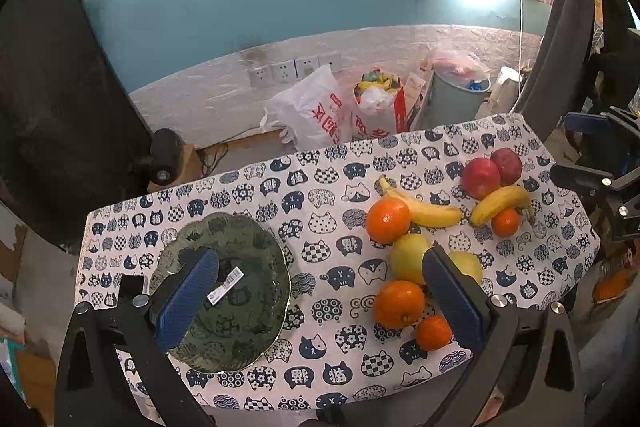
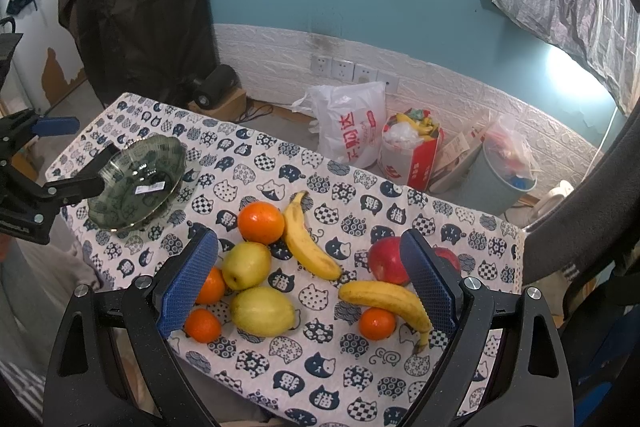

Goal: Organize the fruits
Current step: 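Move the left tool toward a large orange while the right tool approaches a red apple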

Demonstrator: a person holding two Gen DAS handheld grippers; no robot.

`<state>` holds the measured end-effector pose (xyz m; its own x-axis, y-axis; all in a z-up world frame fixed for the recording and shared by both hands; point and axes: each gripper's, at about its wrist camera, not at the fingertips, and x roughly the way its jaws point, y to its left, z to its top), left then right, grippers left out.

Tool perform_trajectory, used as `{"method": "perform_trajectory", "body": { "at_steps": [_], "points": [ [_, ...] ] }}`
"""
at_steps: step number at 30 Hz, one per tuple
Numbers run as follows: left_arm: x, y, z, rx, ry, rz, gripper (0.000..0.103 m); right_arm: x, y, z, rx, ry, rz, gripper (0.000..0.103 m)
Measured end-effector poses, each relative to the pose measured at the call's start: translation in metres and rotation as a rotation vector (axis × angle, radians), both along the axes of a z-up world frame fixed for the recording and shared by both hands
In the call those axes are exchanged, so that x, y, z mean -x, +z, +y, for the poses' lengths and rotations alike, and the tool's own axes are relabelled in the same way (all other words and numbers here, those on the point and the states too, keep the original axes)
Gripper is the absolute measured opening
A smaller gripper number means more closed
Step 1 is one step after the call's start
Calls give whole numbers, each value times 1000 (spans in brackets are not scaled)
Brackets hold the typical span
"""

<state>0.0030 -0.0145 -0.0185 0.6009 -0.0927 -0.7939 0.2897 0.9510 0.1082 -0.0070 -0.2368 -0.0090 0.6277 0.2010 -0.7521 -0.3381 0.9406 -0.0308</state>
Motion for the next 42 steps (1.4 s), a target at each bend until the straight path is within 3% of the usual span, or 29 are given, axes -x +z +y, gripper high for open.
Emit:
{"method": "perform_trajectory", "body": {
  "at_steps": [7, 15, 35, 42],
  "points": [
    [-5, -17, -11, -30, -25, 42, 103, -2, -2, -5, 11, -11, 12, 91],
    [-18, -51, -28, -33, -40, 144, 103, -15, -8, -21, 29, -36, 38, 91],
    [-32, -138, -56, -66, -74, 360, 103, -33, -95, -85, 59, -162, 242, 91],
    [-35, -167, -59, -91, -78, 421, 103, -39, -103, -94, 40, -183, 267, 91]
  ]
}}
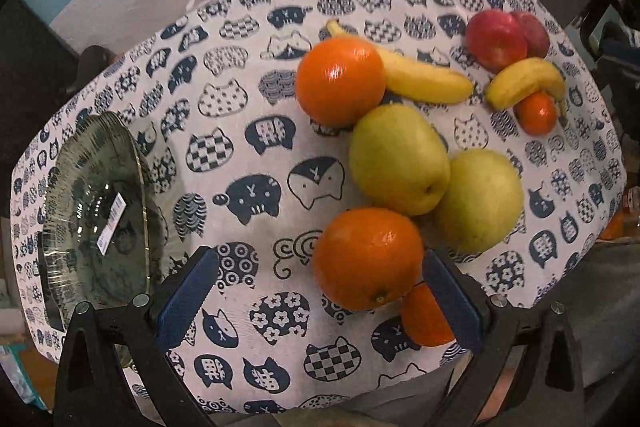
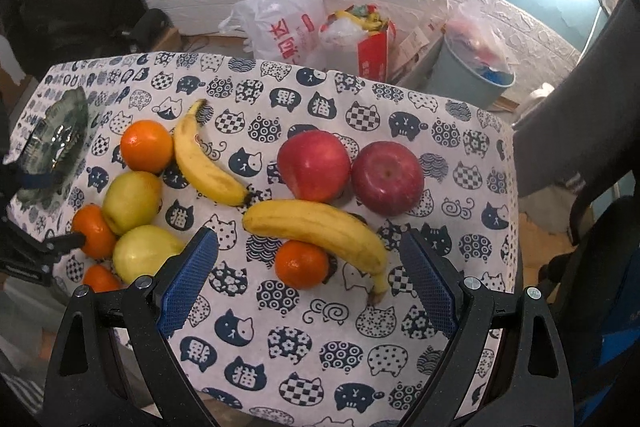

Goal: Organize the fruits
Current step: 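Move the left tool toward a large orange while the right tool approaches a red apple, then close the left tool on the orange while the right tool grasps the red apple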

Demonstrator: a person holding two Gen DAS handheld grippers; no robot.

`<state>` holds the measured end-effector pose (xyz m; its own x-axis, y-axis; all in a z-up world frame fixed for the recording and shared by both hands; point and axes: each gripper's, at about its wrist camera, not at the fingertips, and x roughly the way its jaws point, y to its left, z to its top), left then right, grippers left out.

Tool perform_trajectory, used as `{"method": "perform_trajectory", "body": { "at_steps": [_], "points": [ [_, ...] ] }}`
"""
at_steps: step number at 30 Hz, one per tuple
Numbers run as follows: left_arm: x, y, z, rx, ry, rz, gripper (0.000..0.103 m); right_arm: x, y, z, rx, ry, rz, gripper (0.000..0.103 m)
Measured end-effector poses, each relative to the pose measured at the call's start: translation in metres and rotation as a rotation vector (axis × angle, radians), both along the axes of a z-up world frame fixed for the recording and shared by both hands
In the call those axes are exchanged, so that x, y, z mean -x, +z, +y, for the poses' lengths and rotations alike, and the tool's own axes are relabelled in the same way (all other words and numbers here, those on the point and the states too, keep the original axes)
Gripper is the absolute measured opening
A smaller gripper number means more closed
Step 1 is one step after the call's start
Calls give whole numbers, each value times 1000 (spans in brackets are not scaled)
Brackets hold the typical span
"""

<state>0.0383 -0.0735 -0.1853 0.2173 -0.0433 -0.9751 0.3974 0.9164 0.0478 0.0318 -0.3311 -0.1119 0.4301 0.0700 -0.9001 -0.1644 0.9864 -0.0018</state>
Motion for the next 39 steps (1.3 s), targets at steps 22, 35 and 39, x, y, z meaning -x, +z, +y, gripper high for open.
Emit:
{"method": "perform_trajectory", "body": {
  "at_steps": [22, 35, 39],
  "points": [
    [0, -39, -24, 49, -67, 83, 67, -42, -25, -43, 34, -54, 75, 90],
    [-10, -10, -1, 36, -2, -15, 67, -79, -60, -65, 97, -8, 153, 90],
    [-22, 6, 6, 61, 15, -43, 67, -81, -73, -67, 86, 3, 179, 90]
  ]
}}
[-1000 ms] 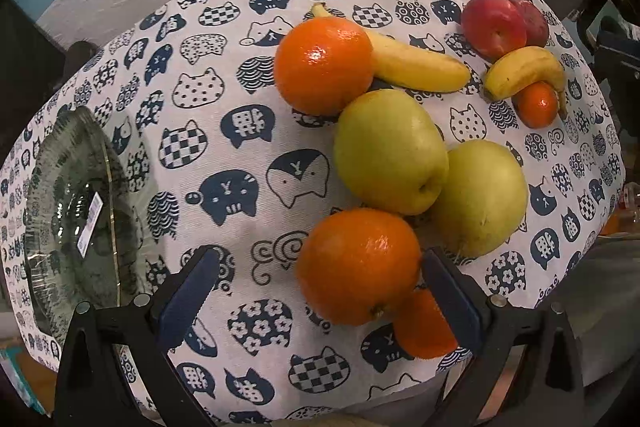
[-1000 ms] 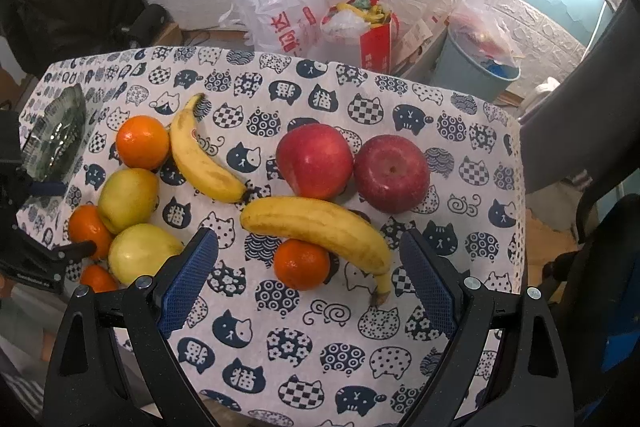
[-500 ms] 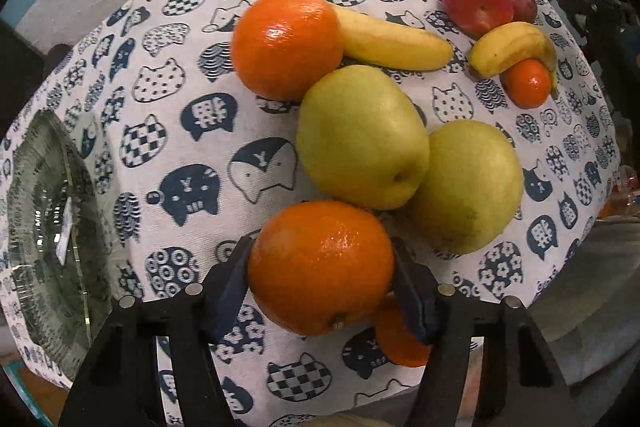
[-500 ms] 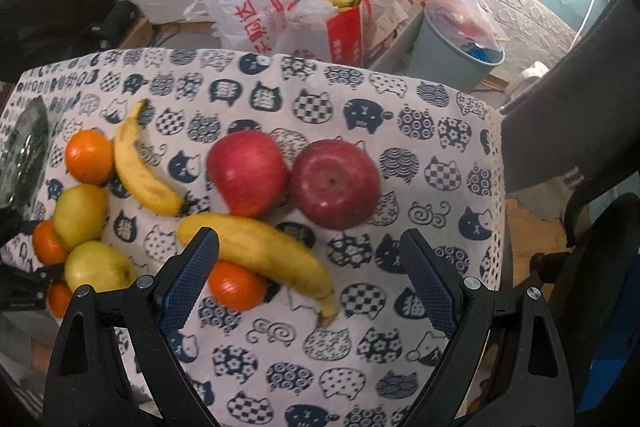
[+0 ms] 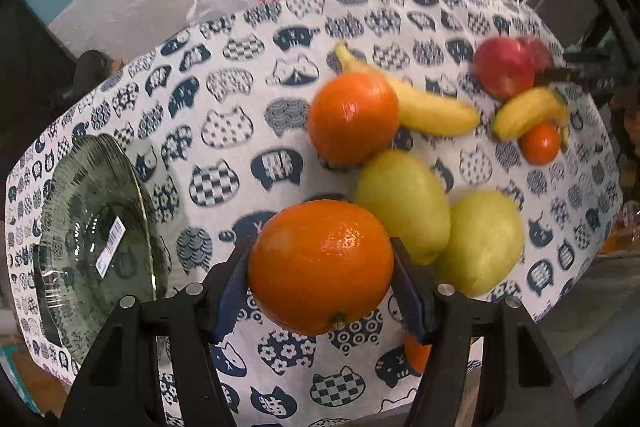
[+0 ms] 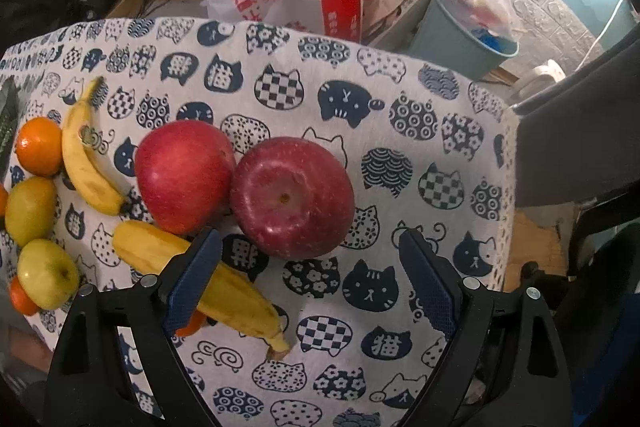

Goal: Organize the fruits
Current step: 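Close the left tool on the orange while the right tool grasps the red apple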

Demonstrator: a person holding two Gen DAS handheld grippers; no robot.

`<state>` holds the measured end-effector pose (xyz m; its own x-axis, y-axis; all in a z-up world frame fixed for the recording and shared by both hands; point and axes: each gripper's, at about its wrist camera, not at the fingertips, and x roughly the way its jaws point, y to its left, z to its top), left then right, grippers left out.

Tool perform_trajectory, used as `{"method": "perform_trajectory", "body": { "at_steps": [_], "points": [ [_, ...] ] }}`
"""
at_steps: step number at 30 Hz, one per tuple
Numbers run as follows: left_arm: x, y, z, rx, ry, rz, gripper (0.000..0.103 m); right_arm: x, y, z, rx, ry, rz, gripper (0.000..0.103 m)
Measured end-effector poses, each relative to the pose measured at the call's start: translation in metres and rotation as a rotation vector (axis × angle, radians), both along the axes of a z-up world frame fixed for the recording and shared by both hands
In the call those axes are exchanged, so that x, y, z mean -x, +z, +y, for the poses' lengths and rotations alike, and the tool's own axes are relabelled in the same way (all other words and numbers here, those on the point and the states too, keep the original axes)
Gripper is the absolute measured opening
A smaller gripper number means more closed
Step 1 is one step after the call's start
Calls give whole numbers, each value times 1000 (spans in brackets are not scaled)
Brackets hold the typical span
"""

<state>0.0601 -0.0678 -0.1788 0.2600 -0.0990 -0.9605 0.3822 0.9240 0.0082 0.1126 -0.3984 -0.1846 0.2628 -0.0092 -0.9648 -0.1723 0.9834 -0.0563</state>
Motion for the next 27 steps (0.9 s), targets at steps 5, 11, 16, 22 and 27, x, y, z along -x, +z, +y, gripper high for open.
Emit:
{"method": "perform_trajectory", "body": {
  "at_steps": [5, 11, 16, 22, 27],
  "points": [
    [-12, 15, -6, 24, -1, -25, 67, -5, -13, 4, 20, 32, 12, 90],
    [-18, 15, -9, 33, 2, -33, 67, -16, -27, 4, 28, 53, 16, 84],
    [-19, 14, -7, 29, 8, -33, 67, -22, -31, 7, 18, 71, 4, 74],
    [-22, 15, -5, 32, 13, -40, 67, -22, -32, 5, 16, 53, -2, 73],
    [-21, 21, -6, 40, 12, -54, 67, -18, -20, 3, 1, 21, -26, 73]
  ]
}}
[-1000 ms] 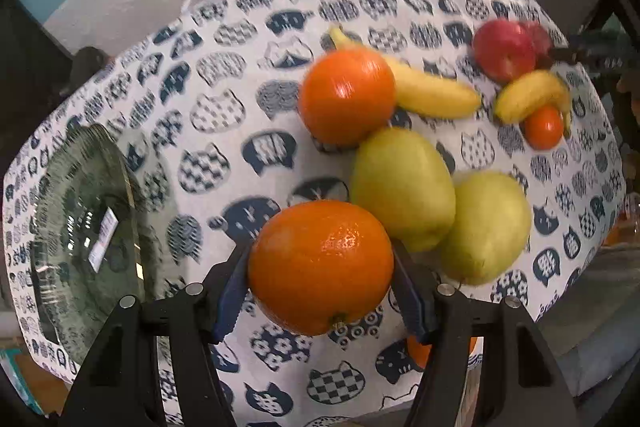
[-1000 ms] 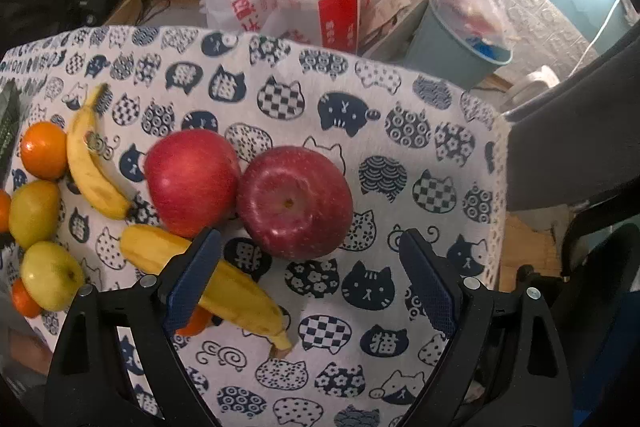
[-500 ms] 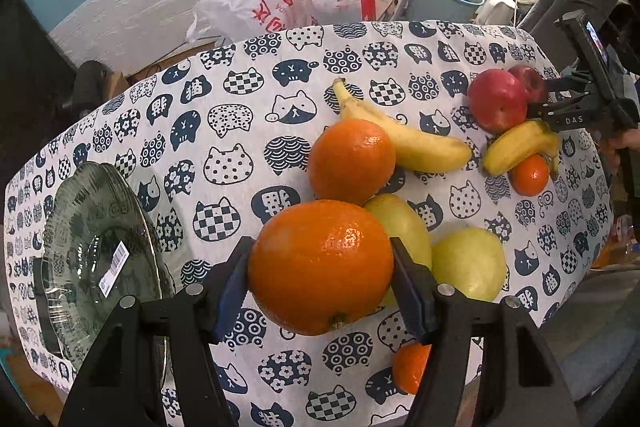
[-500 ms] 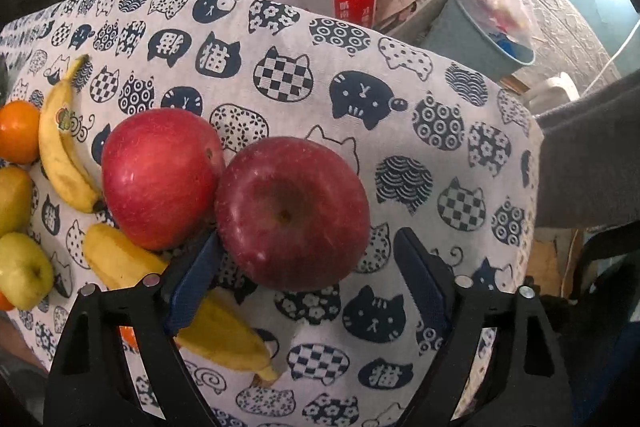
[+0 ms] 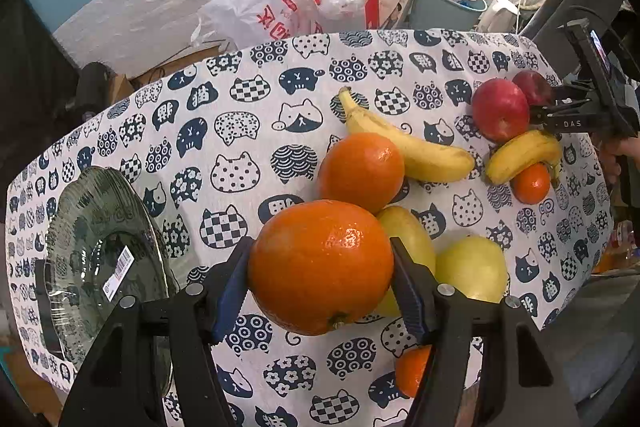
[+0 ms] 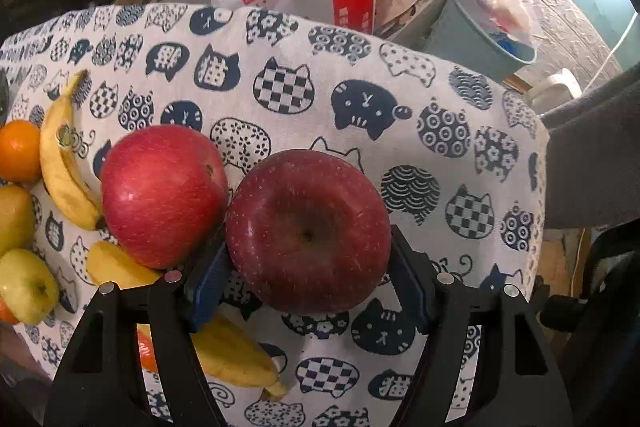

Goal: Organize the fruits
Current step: 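Close the left tool on the orange while the right tool grasps the red apple, then carry the orange in the left tool over the glass plate while the right tool carries the apple there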

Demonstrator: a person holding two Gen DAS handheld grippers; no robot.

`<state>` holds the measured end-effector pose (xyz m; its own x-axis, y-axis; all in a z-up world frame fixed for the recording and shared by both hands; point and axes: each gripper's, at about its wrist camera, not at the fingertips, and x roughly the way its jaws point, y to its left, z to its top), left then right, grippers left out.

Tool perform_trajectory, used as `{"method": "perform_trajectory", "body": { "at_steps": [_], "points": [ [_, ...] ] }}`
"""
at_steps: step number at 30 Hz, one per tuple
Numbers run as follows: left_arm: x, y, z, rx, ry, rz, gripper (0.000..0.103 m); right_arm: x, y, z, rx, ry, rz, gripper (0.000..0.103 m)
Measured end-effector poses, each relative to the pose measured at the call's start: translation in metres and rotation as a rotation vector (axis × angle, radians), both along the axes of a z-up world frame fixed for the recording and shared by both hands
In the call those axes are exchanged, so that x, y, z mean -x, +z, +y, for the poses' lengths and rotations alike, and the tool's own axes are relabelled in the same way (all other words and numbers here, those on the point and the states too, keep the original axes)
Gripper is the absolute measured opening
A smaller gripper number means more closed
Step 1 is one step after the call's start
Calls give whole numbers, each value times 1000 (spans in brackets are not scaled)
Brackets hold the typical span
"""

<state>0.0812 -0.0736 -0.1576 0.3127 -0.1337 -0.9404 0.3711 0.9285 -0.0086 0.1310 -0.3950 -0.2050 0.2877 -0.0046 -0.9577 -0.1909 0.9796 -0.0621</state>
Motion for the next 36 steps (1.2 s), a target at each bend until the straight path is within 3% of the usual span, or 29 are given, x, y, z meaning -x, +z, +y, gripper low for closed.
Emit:
{"method": "perform_trajectory", "body": {
  "at_steps": [17, 36],
  "points": [
    [11, 34, 11, 42, 16, -75, 67, 36, 81, 42, -106, -10, -174, 73],
    [23, 61, 53, 74, 83, -130, 67, 55, 130, 136, -227, 136, -236, 73]
  ]
}}
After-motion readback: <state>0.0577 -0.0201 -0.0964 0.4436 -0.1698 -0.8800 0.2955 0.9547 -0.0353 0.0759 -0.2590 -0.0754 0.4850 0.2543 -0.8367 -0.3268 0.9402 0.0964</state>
